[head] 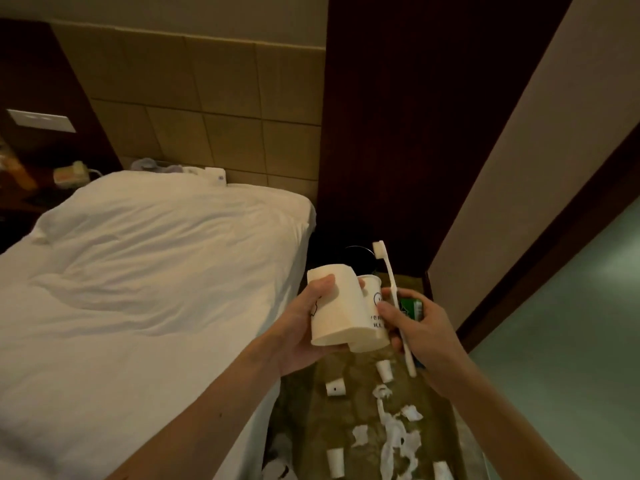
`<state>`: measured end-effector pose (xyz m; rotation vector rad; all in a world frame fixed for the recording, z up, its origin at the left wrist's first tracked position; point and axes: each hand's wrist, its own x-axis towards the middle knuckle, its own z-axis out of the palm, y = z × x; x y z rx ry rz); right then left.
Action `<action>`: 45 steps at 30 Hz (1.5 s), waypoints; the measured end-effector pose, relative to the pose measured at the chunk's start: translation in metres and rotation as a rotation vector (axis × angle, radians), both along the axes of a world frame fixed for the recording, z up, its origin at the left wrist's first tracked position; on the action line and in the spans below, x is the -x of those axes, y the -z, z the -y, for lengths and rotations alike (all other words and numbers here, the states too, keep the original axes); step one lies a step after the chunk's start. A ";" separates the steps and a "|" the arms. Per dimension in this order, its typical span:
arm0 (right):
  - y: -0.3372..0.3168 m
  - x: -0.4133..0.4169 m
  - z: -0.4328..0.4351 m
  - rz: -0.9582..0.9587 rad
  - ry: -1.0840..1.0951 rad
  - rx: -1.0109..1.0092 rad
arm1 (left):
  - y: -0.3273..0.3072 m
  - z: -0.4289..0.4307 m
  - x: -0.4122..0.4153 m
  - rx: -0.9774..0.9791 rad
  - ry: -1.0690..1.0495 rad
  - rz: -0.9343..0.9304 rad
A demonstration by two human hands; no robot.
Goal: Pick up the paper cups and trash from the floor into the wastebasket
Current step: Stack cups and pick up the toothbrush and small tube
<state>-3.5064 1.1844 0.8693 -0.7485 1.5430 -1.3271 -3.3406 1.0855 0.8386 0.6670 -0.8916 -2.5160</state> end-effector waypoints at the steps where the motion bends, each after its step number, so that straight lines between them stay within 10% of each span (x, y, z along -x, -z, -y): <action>1: 0.007 0.007 0.017 0.003 0.012 -0.013 | 0.007 0.019 0.008 0.005 0.011 0.024; 17: 0.092 0.104 0.213 0.290 0.458 -0.241 | 0.077 0.253 0.153 -0.046 0.326 0.364; 33: 0.213 0.276 0.449 0.555 0.460 -0.388 | 0.165 0.467 0.335 -0.024 0.383 0.661; 45: 0.357 0.387 0.558 0.898 0.743 -0.454 | 0.312 0.611 0.459 -0.235 0.559 0.660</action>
